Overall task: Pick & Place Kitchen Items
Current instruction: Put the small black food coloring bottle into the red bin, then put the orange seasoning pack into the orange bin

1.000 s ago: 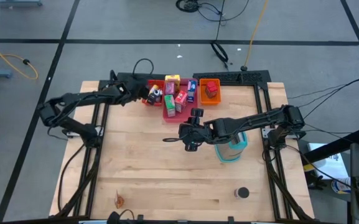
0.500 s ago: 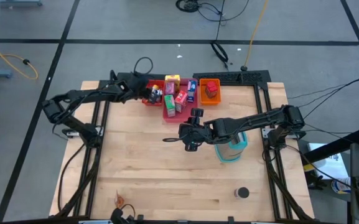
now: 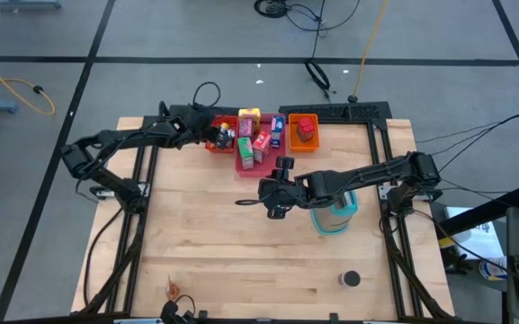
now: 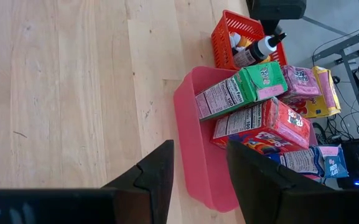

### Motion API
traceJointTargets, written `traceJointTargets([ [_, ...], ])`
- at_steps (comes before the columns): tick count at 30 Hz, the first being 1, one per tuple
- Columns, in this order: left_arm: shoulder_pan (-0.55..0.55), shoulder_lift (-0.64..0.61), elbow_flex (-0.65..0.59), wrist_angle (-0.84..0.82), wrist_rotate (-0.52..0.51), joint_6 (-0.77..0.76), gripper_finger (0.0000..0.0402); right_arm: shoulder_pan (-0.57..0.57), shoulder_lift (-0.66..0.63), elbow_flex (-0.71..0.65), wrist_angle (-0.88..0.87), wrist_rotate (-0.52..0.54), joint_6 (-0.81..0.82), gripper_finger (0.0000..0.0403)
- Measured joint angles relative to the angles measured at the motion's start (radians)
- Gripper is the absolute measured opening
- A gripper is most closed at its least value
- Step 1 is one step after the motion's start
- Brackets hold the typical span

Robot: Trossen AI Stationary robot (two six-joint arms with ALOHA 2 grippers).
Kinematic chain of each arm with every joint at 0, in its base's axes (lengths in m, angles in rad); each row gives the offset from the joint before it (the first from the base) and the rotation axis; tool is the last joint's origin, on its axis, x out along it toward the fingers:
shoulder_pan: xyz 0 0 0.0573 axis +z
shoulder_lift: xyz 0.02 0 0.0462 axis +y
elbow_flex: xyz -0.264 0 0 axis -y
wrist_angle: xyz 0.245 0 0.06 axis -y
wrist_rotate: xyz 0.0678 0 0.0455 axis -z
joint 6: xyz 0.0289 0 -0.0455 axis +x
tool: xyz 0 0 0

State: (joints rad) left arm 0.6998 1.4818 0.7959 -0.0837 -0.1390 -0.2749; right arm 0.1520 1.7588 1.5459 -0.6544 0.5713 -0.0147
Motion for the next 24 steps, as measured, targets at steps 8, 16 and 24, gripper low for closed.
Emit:
traceJointTargets([
  [8,-0.014,0.000,0.000,0.011,0.000,0.028,0.0113,0.000,0.000,0.000,0.000,0.000,0.001,0.0139],
  [16,-0.022,0.000,0.000,0.010,0.000,0.027,0.0192,0.000,0.000,0.000,0.000,0.000,0.003,0.0139],
  [24,-0.022,-0.050,0.000,-0.045,0.016,0.031,0.0206,0.000,0.000,0.000,0.000,0.000,0.003,0.0139],
])
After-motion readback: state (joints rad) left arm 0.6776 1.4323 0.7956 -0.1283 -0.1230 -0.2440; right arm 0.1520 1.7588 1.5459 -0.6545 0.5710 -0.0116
